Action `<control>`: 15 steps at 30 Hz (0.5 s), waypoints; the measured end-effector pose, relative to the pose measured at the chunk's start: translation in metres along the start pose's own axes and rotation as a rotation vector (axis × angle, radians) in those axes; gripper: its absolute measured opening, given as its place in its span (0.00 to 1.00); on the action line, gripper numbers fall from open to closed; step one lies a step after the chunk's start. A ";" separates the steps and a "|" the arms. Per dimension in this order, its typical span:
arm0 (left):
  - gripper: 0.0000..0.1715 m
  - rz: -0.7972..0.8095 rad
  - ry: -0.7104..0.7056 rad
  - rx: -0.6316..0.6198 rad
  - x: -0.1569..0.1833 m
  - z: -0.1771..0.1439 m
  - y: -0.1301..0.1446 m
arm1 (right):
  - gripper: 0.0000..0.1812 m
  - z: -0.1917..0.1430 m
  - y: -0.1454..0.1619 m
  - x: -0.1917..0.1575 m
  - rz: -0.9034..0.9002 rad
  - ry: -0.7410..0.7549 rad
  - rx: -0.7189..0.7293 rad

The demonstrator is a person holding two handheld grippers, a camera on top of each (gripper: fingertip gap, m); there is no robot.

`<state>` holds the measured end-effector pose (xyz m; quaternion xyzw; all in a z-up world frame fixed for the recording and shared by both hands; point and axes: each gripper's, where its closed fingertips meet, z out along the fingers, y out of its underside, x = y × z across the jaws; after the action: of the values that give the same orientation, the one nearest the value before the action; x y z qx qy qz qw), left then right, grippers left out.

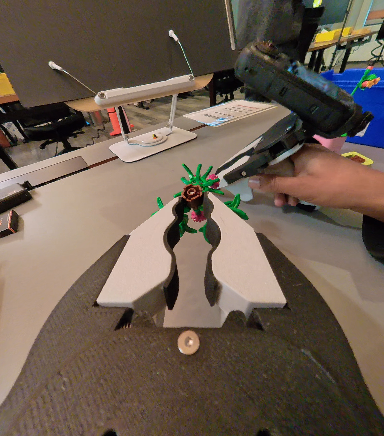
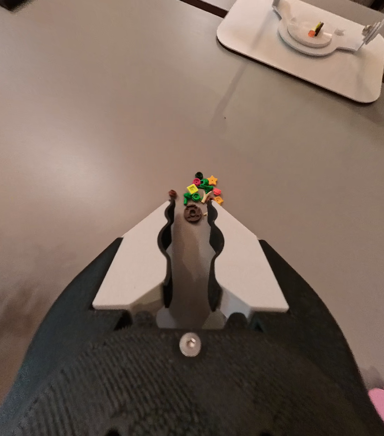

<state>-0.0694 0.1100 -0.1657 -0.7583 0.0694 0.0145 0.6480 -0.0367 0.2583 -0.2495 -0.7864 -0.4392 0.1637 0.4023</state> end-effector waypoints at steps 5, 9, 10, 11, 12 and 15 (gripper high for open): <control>0.09 -0.030 0.029 0.024 0.003 -0.002 -0.003 | 0.17 -0.057 -0.029 -0.010 -0.012 -0.089 0.254; 0.09 -0.082 0.080 0.051 0.009 -0.001 -0.004 | 0.16 -0.124 -0.036 -0.053 0.045 -0.406 0.567; 0.09 -0.073 0.079 0.049 0.009 -0.001 -0.003 | 0.16 -0.136 -0.030 -0.064 0.052 -0.479 0.616; 0.09 -0.061 0.083 0.046 0.011 0.000 -0.003 | 0.16 -0.142 -0.022 -0.072 0.055 -0.519 0.632; 0.09 -0.049 0.086 0.045 0.013 0.000 -0.002 | 0.17 -0.146 -0.016 -0.078 0.048 -0.542 0.626; 0.09 -0.010 0.088 0.052 0.020 0.000 -0.003 | 0.16 -0.150 -0.013 -0.084 -0.005 -0.545 0.630</control>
<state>-0.0493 0.1093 -0.1646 -0.7416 0.0944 -0.0240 0.6638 0.0006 0.1193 -0.1543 -0.5515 -0.4600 0.4913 0.4929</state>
